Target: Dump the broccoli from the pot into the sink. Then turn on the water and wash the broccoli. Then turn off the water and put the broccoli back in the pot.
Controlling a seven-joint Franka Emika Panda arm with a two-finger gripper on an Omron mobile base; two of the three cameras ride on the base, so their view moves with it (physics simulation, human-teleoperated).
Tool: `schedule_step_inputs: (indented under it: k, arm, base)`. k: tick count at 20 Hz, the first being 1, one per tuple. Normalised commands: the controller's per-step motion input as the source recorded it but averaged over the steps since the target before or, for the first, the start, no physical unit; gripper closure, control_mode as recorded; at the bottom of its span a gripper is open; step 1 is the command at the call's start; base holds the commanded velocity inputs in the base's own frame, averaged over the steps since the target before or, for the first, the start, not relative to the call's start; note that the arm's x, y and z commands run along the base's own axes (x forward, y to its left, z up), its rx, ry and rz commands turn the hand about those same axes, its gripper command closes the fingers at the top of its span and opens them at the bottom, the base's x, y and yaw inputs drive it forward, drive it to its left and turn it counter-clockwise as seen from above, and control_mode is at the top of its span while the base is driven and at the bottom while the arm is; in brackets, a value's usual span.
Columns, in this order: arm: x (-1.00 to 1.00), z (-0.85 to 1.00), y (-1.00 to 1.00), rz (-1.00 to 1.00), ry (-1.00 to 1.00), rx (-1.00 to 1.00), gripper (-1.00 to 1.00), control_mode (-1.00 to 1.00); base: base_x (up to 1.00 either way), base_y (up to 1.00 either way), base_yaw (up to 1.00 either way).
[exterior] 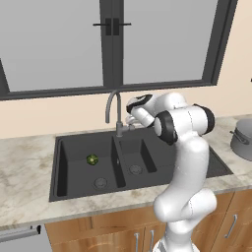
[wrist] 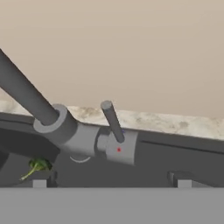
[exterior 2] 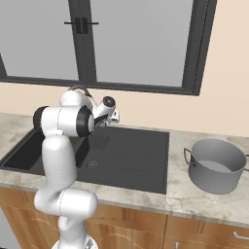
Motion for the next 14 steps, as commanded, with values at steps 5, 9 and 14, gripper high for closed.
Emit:
schedule_step_inputs:
  k: [5,9,14]
  arm:
    - [0.38,-0.22,0.0,0.0,0.0,0.02,-1.0,-1.0]
    - [0.43,-0.13,0.0,0.0,0.0,0.04,-1.0,-1.0]
    - [0.37,-0.11,0.0,0.0,0.0,0.03,-1.0,-1.0]
  base:
    - [0.0,0.0,0.0]
    - [0.0,0.0,0.0]
    - [0.0,0.0,0.0]
